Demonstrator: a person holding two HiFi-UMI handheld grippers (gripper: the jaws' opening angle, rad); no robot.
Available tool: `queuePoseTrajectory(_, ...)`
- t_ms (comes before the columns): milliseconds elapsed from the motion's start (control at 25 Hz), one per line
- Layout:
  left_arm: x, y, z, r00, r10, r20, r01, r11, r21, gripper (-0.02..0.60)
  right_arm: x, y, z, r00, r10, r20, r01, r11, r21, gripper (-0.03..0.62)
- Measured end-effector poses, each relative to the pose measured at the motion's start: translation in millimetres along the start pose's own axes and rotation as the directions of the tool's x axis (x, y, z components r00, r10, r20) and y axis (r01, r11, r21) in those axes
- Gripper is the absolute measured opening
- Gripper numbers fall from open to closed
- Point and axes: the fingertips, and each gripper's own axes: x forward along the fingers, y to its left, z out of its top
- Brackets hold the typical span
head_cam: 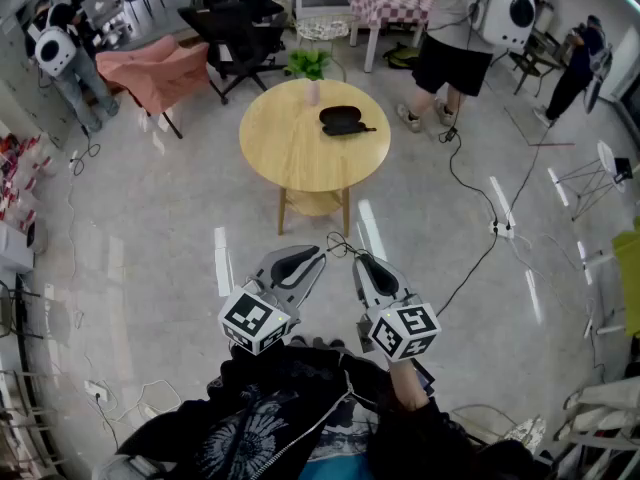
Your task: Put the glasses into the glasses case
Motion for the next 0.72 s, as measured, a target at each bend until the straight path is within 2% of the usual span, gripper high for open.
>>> queuePoseTrajectory(360, 14.1, 3.1, -1.9, 1.000, -0.007, -0.010, 0.007, 1.000, -0.013, 0.052, 4.0, -12.3, 4.2, 1.000, 0.017, 0.000, -0.017, 0.999, 0.033, 0.060)
queuePoseTrajectory(520, 21.9, 0.7, 0.1, 1.000, -0.016, -0.004, 0.016, 0.999, -0.030, 0.052, 2.7, -20.7, 7.0, 1.000, 0.019, -0.005, -0.019, 1.000, 0.016, 0.060)
queuePoseTrajectory(720, 37.8, -1.8, -1.5, 1.000, -0.016, -0.010, 0.015, 1.000, -0.019, 0.052, 2.0, -39.6, 8.8, 1.000, 0.019, -0.005, -0.019, 0.999, 0.029, 0.060)
